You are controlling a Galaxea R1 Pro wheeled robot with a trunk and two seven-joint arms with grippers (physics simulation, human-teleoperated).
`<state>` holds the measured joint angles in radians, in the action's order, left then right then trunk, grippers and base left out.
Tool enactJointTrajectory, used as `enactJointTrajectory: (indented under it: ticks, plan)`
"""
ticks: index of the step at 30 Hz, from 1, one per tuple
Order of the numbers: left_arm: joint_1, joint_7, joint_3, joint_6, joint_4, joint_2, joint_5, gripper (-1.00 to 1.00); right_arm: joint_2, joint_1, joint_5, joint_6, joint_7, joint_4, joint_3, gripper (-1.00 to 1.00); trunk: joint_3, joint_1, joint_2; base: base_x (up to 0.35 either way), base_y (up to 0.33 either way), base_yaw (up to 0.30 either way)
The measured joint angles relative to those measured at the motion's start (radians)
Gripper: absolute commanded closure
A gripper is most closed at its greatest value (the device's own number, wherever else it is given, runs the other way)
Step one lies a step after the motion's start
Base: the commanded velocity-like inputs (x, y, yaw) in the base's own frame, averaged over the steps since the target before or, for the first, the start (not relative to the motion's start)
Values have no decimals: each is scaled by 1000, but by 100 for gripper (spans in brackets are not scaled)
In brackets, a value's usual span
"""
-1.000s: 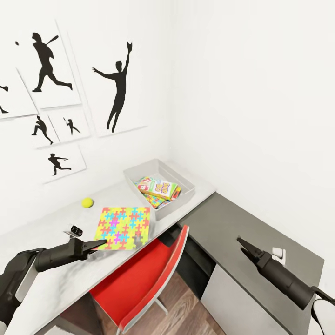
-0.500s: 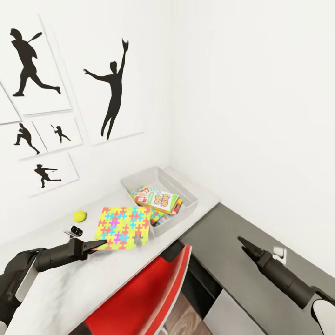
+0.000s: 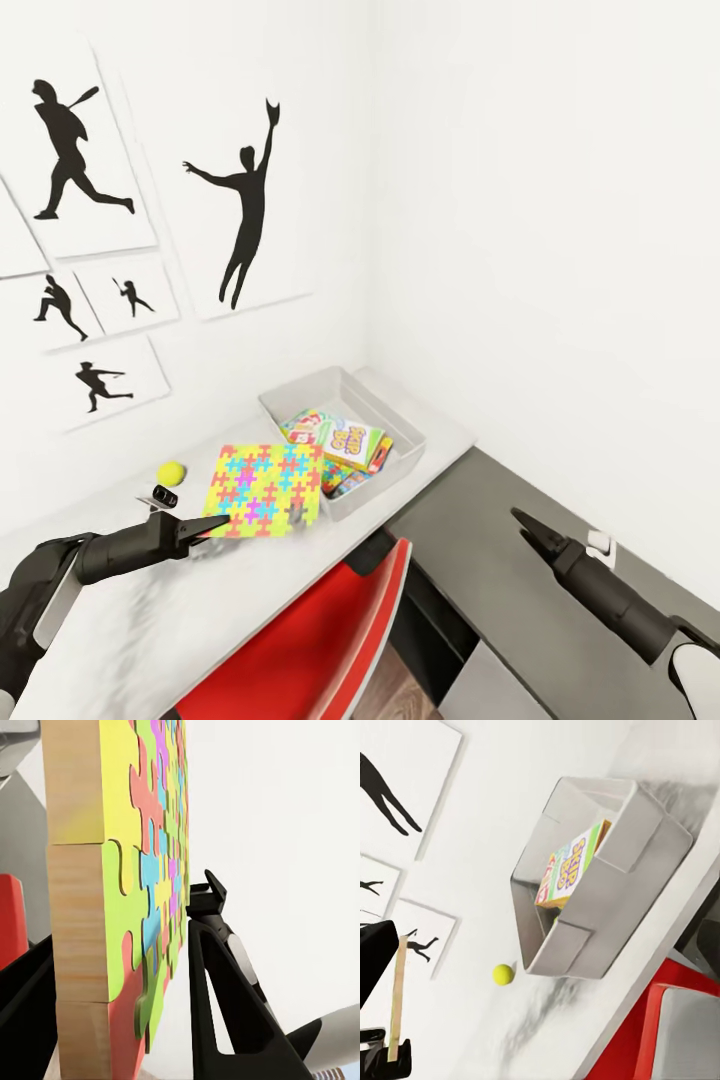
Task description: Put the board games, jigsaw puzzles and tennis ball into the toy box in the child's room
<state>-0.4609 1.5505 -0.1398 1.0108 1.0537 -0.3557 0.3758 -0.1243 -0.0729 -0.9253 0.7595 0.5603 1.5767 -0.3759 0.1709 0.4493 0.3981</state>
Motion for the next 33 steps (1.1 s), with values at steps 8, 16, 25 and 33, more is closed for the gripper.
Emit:
enactJointTrajectory:
  ticks: [8,16,25,33]
  plan:
    - [0,0,0,0,0,0,-1,100,0,-1,0,1,0,-1,0,-100,-9,0,0,67,-41,93]
    - [0,0,1,-1,0,0,0,100,0,0,0,0,0,-2,0,-100,-18,0,0,54,-47,124]
    - [0,0,0,-1,0,0,0,100,0,0,0,-1,0,-1,0,-100,-32,0,0,34,-58,117]
    - [0,0,0,-1,0,0,-1,100,-1,0,0,0,0,-2,0,-100,-38,0,0,24,-31,39]
